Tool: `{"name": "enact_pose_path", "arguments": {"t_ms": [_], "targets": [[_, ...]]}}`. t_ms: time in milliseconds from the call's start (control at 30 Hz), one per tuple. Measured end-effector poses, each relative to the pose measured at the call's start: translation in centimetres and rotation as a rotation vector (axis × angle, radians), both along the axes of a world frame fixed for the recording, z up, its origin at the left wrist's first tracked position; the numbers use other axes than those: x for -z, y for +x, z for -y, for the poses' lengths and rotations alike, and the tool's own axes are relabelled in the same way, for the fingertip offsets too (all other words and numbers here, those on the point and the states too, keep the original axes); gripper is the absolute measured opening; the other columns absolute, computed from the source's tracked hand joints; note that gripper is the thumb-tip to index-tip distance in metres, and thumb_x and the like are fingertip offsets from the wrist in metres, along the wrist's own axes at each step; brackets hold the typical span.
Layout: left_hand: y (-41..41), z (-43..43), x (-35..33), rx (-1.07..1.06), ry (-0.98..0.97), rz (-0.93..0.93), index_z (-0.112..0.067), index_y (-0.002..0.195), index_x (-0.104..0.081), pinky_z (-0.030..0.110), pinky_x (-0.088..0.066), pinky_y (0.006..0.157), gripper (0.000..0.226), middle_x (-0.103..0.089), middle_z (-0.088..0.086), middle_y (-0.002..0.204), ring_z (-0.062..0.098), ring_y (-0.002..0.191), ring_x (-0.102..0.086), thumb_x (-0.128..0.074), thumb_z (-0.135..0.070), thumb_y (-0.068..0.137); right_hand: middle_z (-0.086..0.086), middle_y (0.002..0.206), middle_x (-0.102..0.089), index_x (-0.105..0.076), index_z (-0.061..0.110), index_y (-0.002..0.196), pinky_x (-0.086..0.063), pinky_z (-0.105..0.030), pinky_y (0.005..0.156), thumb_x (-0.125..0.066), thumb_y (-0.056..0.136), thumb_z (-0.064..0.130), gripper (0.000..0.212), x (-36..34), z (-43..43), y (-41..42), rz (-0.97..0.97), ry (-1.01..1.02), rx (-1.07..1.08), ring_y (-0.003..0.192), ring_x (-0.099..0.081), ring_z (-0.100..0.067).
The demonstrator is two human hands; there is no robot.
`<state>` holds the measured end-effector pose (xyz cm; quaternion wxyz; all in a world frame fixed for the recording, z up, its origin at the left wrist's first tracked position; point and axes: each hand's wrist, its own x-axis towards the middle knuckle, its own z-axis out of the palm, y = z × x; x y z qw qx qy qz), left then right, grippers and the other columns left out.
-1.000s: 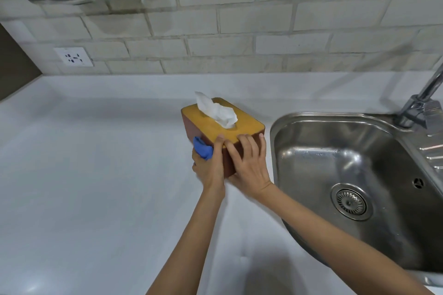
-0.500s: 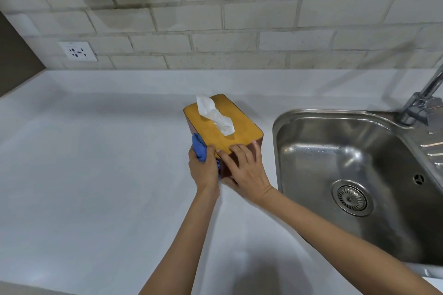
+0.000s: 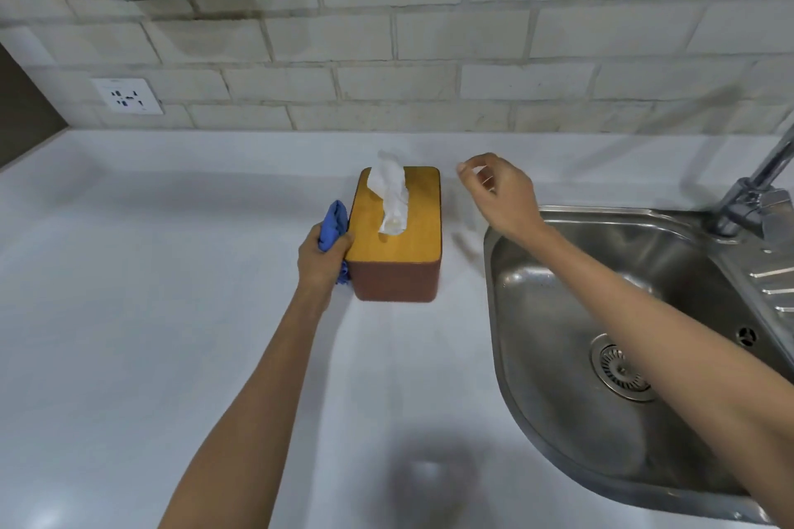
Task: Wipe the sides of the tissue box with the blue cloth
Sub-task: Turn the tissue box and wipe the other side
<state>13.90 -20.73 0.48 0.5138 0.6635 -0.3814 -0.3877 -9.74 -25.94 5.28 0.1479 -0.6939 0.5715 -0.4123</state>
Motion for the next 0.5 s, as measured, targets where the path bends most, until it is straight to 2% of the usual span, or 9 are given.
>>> {"name": "enact_pose_path", "arguments": {"t_ms": [67,133,267,367,433,467,500], "targets": [[-0.2,0.4,-0.1,-0.061,-0.008,-0.019,-0.013,0.098,-0.052,0.017,-0.044,0.034,0.012,-0.051,0.003,0.063,0.01,0.045,-0.052,-0.06,-0.011,0.089,-0.007,0.101,-0.069,-0.063,0.016,0.108,-0.045,-0.031,0.079,-0.047,0.09,0.053,0.044,0.3,1.8,-0.1,0.097,0.17,0.004,0.088,-0.06,-0.018],[-0.7,0.0,0.1,-0.199,-0.02,-0.102,-0.011,0.093,-0.05,0.019,-0.04,0.035,0.007,-0.049,0.004,0.058,0.005,0.035,-0.049,-0.057,-0.014,0.09,-0.008,0.115,-0.066,-0.061,0.016,0.116,-0.039,-0.028,0.081,-0.044,0.09,0.056,0.051,0.6,3.6,-0.1,0.127,0.298,0.0,0.103,-0.059,-0.023],[-2.4,-3.1,1.9,-0.434,-0.02,-0.289,-0.011,0.097,-0.047,0.011,-0.035,0.03,0.013,-0.047,0.003,0.058,-0.001,0.025,-0.043,-0.051,-0.023,0.094,-0.014,0.133,-0.057,-0.052,0.005,0.13,-0.037,-0.037,0.1,-0.035,0.091,0.058,0.068,0.4,7.5,0.5,0.201,0.535,-0.038,0.122,-0.051,-0.03],[-5.1,-5.3,2.7,-0.435,-0.023,-0.446,-0.014,0.1,-0.045,0.014,-0.038,0.034,0.012,-0.046,0.002,0.061,-0.001,0.027,-0.045,-0.048,-0.024,0.096,-0.01,0.145,-0.045,-0.042,0.014,0.142,-0.026,-0.036,0.109,-0.03,0.094,0.057,0.066,0.4,9.2,1.4,0.171,0.66,-0.123,0.135,-0.038,-0.027],[-6.7,-5.3,2.7,-0.407,-0.027,-0.508,-0.017,0.111,-0.045,0.02,-0.045,0.04,0.016,-0.053,0.001,0.068,-0.001,0.033,-0.052,-0.047,-0.026,0.097,-0.009,0.148,-0.041,-0.04,0.017,0.143,-0.02,-0.035,0.113,-0.028,0.094,0.057,0.064,0.6,9.9,2.1,0.205,0.707,-0.194,0.139,-0.032,-0.024],[-7.3,-5.0,2.5,-0.401,-0.033,-0.531,-0.018,0.118,-0.045,0.025,-0.05,0.048,0.023,-0.058,0.003,0.078,0.001,0.042,-0.059,-0.047,-0.026,0.097,-0.008,0.149,-0.04,-0.041,0.017,0.142,-0.017,-0.035,0.115,-0.026,0.095,0.057,0.063,0.8,10.1,2.4,0.219,0.727,-0.225,0.14,-0.03,-0.023],[-7.9,-4.6,2.3,-0.4,-0.038,-0.539,-0.017,0.126,-0.043,0.031,-0.055,0.062,0.031,-0.063,0.006,0.093,0.005,0.06,-0.067,-0.047,-0.027,0.097,-0.007,0.15,-0.038,-0.042,0.016,0.14,-0.015,-0.034,0.115,-0.025,0.095,0.056,0.062,1.0,10.2,2.6,0.236,0.744,-0.251,0.141,-0.03,-0.022]]}}
